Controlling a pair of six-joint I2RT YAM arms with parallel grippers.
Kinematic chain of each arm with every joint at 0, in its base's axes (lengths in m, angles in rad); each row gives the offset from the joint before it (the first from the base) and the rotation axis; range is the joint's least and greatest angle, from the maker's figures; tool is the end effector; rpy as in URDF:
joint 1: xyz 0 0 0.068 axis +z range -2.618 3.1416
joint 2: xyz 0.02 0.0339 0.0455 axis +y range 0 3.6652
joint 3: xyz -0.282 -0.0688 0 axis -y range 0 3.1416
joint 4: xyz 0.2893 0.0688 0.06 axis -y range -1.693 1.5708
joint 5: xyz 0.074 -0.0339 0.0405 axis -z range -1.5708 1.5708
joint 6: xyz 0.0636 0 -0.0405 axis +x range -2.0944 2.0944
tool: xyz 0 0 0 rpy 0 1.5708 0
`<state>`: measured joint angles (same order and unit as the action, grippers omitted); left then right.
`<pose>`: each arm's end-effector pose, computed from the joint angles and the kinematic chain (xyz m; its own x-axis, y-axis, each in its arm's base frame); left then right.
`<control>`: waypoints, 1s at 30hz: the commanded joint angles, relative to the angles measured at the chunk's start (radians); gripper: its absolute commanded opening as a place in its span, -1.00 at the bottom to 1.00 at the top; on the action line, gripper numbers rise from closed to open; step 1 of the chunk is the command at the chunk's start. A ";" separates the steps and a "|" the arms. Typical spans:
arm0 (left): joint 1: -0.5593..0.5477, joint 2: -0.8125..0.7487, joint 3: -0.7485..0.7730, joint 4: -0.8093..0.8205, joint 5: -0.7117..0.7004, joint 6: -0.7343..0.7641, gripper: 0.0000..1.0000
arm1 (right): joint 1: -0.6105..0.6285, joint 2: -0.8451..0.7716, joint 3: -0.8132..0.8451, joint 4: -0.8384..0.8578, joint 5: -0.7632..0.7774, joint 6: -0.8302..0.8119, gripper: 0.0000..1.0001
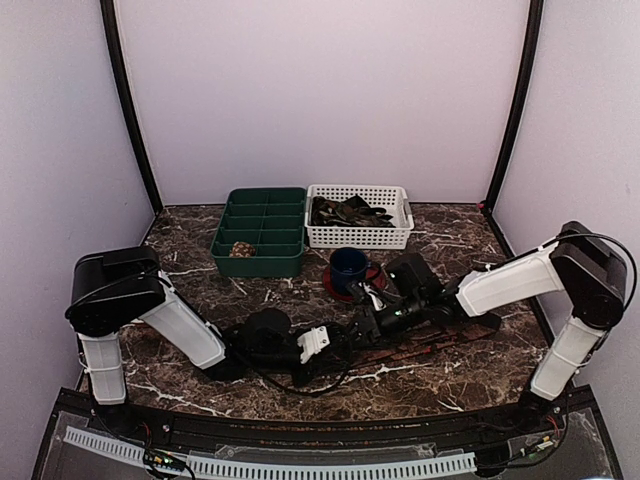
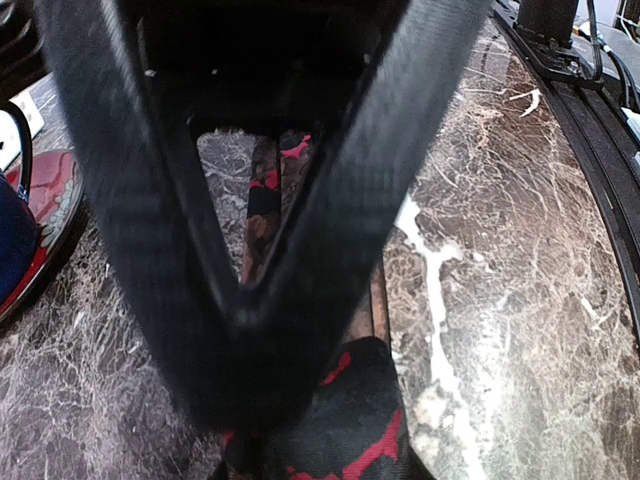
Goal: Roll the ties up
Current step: Roll the tie at the center of the board.
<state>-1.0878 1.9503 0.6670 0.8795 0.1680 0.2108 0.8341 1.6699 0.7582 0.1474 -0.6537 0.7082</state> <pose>0.1716 -0.3501 0.0613 0.0192 0.4076 -0.9130 0.9618 0.2418 0.1282 0.2148 0.2944 0.1160 -0.9274 -0.2539 -0.2745 -0.3682 0.4915 0.7892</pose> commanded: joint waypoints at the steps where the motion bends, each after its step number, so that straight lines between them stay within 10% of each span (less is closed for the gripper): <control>1: -0.001 0.022 -0.014 -0.195 -0.020 0.024 -0.42 | 0.025 0.049 0.034 -0.038 0.004 -0.014 -0.20; 7: 0.000 0.025 -0.005 -0.199 -0.018 0.024 -0.42 | 0.033 0.099 0.056 -0.100 0.033 -0.050 -0.40; 11: 0.000 0.027 0.005 -0.207 -0.021 0.027 -0.42 | 0.032 0.109 0.049 -0.098 0.032 -0.053 -0.98; 16: 0.002 0.023 0.012 -0.211 -0.033 0.021 -0.37 | 0.014 0.104 0.014 -0.085 0.044 -0.051 -1.00; 30: 0.002 -0.074 -0.105 0.153 0.021 -0.095 0.68 | -0.068 0.085 -0.122 -0.038 0.056 -0.072 -1.00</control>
<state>-1.0870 1.8709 0.5789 0.8879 0.1394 0.1810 0.7860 1.7462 0.7048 0.1806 -0.6582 0.6628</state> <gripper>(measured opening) 0.803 0.024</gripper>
